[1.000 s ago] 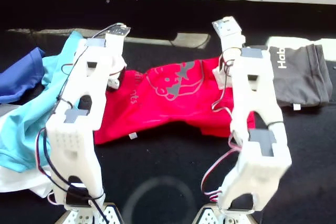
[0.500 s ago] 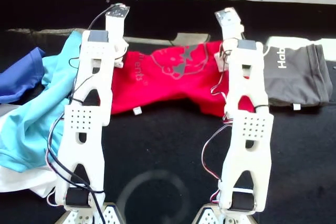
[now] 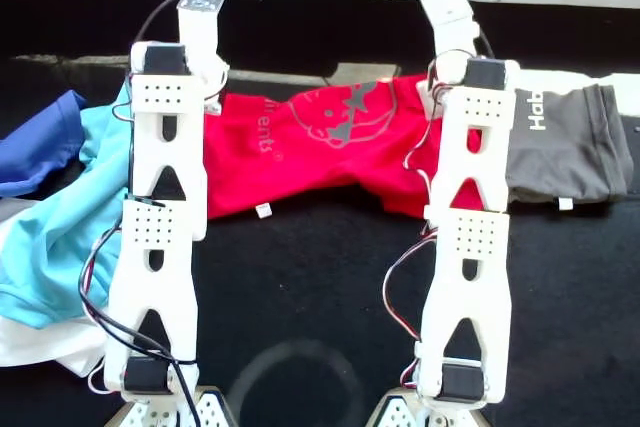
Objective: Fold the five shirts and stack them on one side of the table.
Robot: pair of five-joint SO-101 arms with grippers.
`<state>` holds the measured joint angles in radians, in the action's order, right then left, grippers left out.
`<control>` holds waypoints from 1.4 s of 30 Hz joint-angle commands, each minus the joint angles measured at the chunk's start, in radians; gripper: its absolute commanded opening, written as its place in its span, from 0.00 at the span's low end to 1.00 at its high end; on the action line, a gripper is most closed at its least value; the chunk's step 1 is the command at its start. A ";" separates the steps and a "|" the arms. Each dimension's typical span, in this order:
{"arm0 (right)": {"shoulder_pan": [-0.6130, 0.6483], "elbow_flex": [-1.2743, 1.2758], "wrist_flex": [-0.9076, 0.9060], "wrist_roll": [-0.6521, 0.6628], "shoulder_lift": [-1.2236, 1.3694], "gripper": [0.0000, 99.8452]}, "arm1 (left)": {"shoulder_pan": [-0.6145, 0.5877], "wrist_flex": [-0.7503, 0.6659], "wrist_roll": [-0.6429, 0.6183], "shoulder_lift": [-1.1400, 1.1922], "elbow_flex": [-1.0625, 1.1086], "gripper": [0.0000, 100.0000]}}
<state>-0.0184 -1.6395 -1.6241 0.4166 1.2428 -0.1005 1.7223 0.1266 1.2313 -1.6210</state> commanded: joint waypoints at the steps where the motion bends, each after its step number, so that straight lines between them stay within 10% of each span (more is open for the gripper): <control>1: -0.005 -0.125 -0.082 0.002 -0.056 0.01 | 0.028 0.055 -0.029 -0.073 -0.002 0.01; 12: -0.031 -0.116 -0.143 0.002 -0.222 0.01 | 0.134 0.048 -0.069 -0.598 0.768 0.01; 19: -0.033 -0.002 -0.145 0.002 -0.337 0.01 | 0.062 -0.307 -0.071 -0.621 1.122 0.01; 33: -0.010 1.063 -0.094 -0.069 -0.829 0.01 | 0.010 -0.559 -0.072 -0.294 0.866 0.01; 42: -0.010 2.015 0.555 -0.028 -1.250 0.01 | -0.005 -0.414 -0.078 -0.076 0.311 0.01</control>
<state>-0.0368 0.0299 -1.3172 0.3736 0.1519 -0.0867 1.2758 0.0560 1.1347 -1.1285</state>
